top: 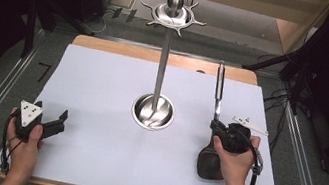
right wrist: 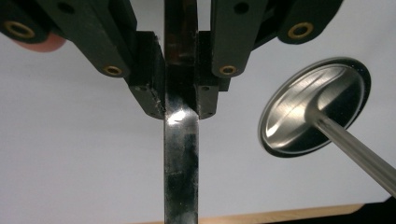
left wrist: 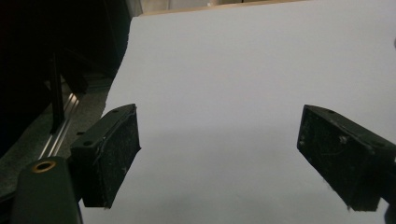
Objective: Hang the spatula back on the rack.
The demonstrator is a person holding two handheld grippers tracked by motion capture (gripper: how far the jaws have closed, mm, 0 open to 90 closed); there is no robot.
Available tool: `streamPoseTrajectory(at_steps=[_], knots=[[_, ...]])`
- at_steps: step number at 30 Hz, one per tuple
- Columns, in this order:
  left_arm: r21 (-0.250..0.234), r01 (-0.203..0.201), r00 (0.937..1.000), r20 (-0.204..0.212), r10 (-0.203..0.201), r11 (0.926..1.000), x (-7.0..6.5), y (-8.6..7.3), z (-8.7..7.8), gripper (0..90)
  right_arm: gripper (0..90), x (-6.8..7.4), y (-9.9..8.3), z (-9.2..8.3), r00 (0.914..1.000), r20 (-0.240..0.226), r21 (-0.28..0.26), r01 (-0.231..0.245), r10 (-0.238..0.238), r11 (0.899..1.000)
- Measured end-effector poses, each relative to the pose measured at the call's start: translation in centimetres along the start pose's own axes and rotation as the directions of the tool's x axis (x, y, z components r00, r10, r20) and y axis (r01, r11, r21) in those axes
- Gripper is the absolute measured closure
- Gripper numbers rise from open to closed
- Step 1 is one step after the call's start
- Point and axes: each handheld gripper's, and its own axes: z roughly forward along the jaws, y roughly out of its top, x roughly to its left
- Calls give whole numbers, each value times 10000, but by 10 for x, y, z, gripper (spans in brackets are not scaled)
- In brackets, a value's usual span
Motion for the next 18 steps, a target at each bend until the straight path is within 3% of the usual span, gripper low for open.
streamPoseTrajectory(at_steps=[6,18], knots=[[-21,18,10000,25,-18,10000,0,0,0,139,768,2,-1,-6,9977,-584,-749,286,-330,9968],[-21,69,10000,32,-69,10000,1,0,0,139,769,12,0,-15,9913,-1004,-1545,695,-856,9856]])
